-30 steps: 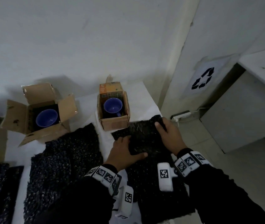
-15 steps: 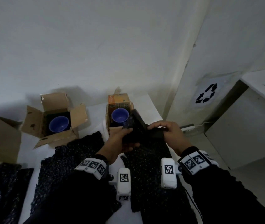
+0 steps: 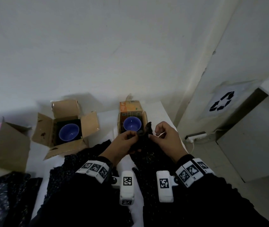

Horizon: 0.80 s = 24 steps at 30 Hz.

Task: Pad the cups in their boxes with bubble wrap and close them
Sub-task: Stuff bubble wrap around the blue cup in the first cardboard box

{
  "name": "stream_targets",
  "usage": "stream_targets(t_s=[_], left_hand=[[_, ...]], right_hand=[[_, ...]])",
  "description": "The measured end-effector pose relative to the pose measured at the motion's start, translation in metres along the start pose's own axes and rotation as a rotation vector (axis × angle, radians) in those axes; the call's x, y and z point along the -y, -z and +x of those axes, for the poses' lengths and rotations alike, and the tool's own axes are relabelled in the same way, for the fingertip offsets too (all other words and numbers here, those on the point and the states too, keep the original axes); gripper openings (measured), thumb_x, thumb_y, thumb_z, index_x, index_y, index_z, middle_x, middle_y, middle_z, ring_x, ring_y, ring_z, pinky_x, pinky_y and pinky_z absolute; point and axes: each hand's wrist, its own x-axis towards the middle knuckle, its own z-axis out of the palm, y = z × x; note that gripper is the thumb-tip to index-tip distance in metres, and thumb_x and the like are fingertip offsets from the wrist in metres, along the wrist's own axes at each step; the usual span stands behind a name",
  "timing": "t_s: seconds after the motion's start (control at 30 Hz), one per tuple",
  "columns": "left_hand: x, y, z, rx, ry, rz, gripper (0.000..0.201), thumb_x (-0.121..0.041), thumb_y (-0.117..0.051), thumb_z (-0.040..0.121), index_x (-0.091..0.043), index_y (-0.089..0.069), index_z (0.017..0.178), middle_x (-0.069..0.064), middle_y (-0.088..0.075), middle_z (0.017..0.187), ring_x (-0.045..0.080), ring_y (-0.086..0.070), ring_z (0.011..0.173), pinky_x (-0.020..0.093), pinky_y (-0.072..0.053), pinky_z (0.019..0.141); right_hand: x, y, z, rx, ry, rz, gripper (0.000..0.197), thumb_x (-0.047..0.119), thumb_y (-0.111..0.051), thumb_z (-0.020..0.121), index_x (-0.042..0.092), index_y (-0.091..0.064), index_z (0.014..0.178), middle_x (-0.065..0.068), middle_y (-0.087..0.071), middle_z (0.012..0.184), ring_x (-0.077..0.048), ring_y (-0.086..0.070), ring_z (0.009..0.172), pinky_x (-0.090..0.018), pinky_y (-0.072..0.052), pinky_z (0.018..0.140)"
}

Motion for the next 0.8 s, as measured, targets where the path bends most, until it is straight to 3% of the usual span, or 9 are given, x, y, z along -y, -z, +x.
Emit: stream_targets(t_s=[0.1, 0.2, 0.3, 0.37, 0.43, 0.5, 0.57, 0.67, 0.8], left_hand=[[-0.008, -0.001, 0.012, -0.136, -0.083, 0.05, 0.005, -0.014, -0.061, 0.092, -0.01, -0.062, 0.09, 0.015, -0.07, 0.088, 0.026, -0.069, 0.077, 0.039, -0.058, 0.076], [-0.02, 0.001, 0.023, -0.201, -0.136, 0.145, 0.005, -0.014, -0.065, 0.09, -0.013, -0.062, 0.086, 0.014, -0.07, 0.092, 0.029, -0.07, 0.086, 0.044, -0.058, 0.085], [-0.036, 0.003, 0.03, -0.083, -0.078, -0.001, 0.006, -0.01, -0.058, 0.093, -0.012, -0.063, 0.095, 0.011, -0.072, 0.092, 0.024, -0.072, 0.079, 0.031, -0.059, 0.068], [-0.044, 0.009, 0.038, -0.093, -0.058, -0.014, 0.008, -0.01, -0.056, 0.094, -0.011, -0.061, 0.099, 0.011, -0.073, 0.092, 0.02, -0.072, 0.069, 0.022, -0.053, 0.054], [-0.044, 0.021, 0.054, -0.187, -0.174, 0.318, 0.009, -0.011, -0.057, 0.092, -0.015, -0.061, 0.099, 0.006, -0.071, 0.095, 0.015, -0.069, 0.073, 0.019, -0.05, 0.057], [-0.041, 0.032, 0.07, -0.177, -0.327, 0.827, 0.019, -0.015, -0.057, 0.09, -0.02, -0.061, 0.108, 0.002, -0.067, 0.107, 0.016, -0.063, 0.094, 0.028, -0.052, 0.078], [-0.037, 0.035, 0.083, -0.055, -0.433, 1.213, 0.035, -0.019, -0.056, 0.087, -0.02, -0.057, 0.122, 0.001, -0.059, 0.125, 0.021, -0.053, 0.114, 0.037, -0.045, 0.095], [-0.029, 0.04, 0.1, 0.072, -0.468, 1.59, 0.058, -0.028, -0.055, 0.085, -0.018, -0.045, 0.14, 0.003, -0.043, 0.147, 0.025, -0.037, 0.134, 0.04, -0.031, 0.108], [-0.021, 0.049, 0.108, 0.089, -0.497, 1.73, 0.07, -0.038, -0.054, 0.083, -0.015, -0.035, 0.147, 0.005, -0.04, 0.149, 0.024, -0.038, 0.134, 0.036, -0.025, 0.11]], right_hand=[[0.007, -0.013, 0.008, 0.083, -0.03, 0.199, 0.007, 0.014, -0.062, 0.076, 0.016, -0.061, 0.083, 0.002, -0.06, 0.07, -0.012, -0.055, 0.063, -0.025, -0.046, 0.064], [0.011, -0.02, 0.015, 0.184, -0.075, 0.415, 0.018, 0.019, -0.066, 0.084, 0.009, -0.065, 0.099, -0.008, -0.068, 0.087, -0.021, -0.065, 0.081, -0.031, -0.054, 0.075], [0.007, -0.018, 0.031, 0.107, -0.001, 0.279, 0.022, 0.009, -0.073, 0.084, 0.007, -0.065, 0.104, -0.009, -0.072, 0.093, -0.021, -0.068, 0.084, -0.036, -0.057, 0.076], [0.003, -0.016, 0.045, 0.004, 0.004, 0.23, 0.019, 0.006, -0.073, 0.083, 0.007, -0.064, 0.1, -0.009, -0.07, 0.09, -0.02, -0.066, 0.078, -0.038, -0.056, 0.071], [0.001, -0.015, 0.06, -0.161, -0.002, 0.156, 0.019, 0.008, -0.073, 0.083, 0.011, -0.059, 0.096, -0.001, -0.066, 0.085, -0.006, -0.061, 0.07, -0.024, -0.053, 0.065], [0.003, -0.015, 0.076, -0.312, 0.029, 0.045, 0.024, 0.009, -0.072, 0.084, 0.015, -0.051, 0.095, 0.008, -0.059, 0.084, -0.001, -0.057, 0.068, -0.012, -0.048, 0.061], [0.001, -0.02, 0.091, -0.342, 0.099, -0.081, 0.024, 0.005, -0.068, 0.084, 0.018, -0.049, 0.092, 0.008, -0.057, 0.085, -0.005, -0.055, 0.073, -0.019, -0.051, 0.064], [-0.006, -0.038, 0.105, -0.247, 0.126, -0.275, 0.021, 0.006, -0.064, 0.08, 0.023, -0.054, 0.088, 0.0, -0.058, 0.091, -0.018, -0.06, 0.078, -0.041, -0.055, 0.068], [-0.014, -0.055, 0.111, -0.148, 0.202, -0.527, 0.018, 0.005, -0.062, 0.076, 0.016, -0.06, 0.089, -0.005, -0.059, 0.093, -0.029, -0.059, 0.075, -0.036, -0.049, 0.066]])
